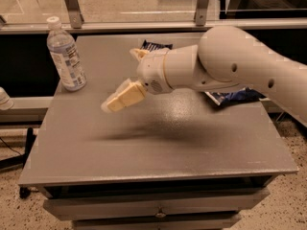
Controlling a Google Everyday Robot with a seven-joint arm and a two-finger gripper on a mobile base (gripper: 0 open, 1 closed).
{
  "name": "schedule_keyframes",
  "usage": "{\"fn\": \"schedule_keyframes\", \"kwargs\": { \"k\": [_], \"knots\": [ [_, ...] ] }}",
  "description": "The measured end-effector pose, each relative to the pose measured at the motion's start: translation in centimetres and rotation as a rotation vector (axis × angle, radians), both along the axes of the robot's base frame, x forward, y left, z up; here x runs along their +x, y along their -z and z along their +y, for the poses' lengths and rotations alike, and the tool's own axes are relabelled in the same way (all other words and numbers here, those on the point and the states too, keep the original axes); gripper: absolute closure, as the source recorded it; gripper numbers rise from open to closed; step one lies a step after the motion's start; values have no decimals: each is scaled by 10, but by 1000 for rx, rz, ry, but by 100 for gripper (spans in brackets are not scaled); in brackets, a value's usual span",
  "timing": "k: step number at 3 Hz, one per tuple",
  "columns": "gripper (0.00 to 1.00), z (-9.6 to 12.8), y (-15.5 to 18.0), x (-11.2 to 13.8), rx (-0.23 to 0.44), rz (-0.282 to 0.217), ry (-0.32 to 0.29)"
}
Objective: Knock blue plastic bottle over
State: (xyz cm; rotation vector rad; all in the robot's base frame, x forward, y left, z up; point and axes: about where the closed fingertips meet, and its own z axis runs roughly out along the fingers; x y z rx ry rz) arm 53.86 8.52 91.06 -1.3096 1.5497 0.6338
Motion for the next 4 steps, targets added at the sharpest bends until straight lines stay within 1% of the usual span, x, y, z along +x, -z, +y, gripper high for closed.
{"fn": "schedule_keyframes", "kwargs": {
  "k": [1,2,3,4],
  "knots": [
    [0,25,6,36,72,-58,5],
    [0,52,10,71,143,-100,8],
    [0,82,11,94,207,-99,-9],
    [0,124,13,108,276,-74,-51]
  ]
}}
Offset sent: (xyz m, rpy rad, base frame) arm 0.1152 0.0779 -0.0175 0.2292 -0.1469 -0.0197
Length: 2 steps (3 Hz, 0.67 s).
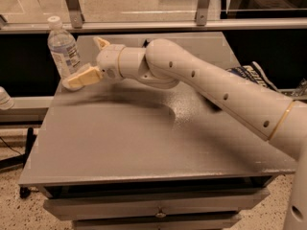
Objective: Knock blue plastic bottle over
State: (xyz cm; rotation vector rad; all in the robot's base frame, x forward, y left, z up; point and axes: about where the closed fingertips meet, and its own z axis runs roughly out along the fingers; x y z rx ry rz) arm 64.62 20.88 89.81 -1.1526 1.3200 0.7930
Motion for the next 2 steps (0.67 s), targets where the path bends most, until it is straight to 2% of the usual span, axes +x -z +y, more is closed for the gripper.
{"fn": "schedule_keyframes", "kwargs": {
  "k": [1,2],
  "knots": [
    [0,31,0,4,39,26,-46],
    [20,47,3,2,50,50,-72]
  ]
}}
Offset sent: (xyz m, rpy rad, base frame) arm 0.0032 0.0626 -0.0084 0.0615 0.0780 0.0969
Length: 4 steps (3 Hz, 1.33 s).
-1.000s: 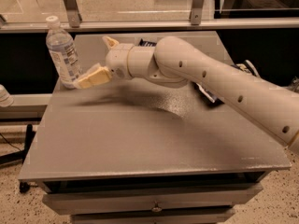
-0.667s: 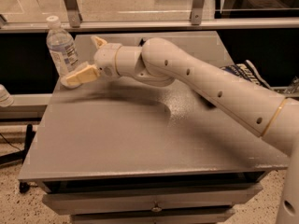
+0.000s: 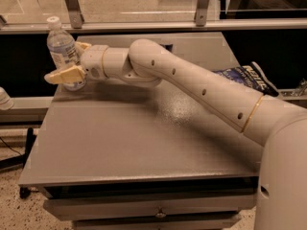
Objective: Knock blue plastic bottle over
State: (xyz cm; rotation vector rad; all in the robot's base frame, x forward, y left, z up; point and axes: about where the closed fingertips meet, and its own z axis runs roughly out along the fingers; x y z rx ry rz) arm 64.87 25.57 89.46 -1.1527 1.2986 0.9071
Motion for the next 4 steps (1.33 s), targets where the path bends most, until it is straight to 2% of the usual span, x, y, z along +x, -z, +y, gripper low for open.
{"fn": "schedule_keyframes", "kwargs": {
  "k": [2,3,4],
  "knots": [
    [66,-3,8,-14,6,47,12],
    [90,-21,6,-27,-19,64,31],
    [100,-61,-13,-28,-69,54,59]
  ]
}}
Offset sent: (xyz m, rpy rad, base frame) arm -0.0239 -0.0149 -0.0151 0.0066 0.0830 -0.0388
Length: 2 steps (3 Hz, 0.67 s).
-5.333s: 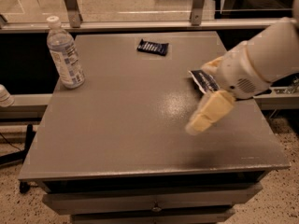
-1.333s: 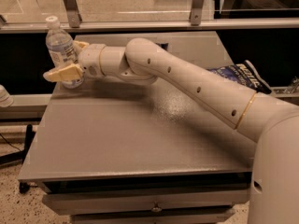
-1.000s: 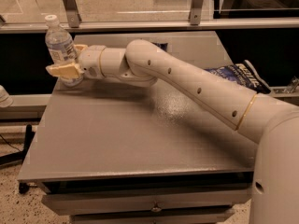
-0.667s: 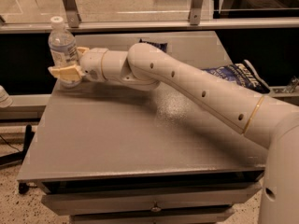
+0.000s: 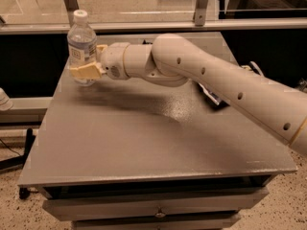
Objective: Knock blue plastic bottle over
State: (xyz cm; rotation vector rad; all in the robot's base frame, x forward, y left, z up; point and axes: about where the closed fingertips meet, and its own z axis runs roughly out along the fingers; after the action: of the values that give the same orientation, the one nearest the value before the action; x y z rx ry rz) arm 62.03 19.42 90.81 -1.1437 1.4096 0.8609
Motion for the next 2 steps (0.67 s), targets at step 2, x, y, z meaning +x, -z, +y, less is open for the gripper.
{"fn": "schedule_keyframes", "kwargs": {
  "k": [2],
  "knots": [
    [100,-82,-34,-6,-260,12,12]
  ]
}}
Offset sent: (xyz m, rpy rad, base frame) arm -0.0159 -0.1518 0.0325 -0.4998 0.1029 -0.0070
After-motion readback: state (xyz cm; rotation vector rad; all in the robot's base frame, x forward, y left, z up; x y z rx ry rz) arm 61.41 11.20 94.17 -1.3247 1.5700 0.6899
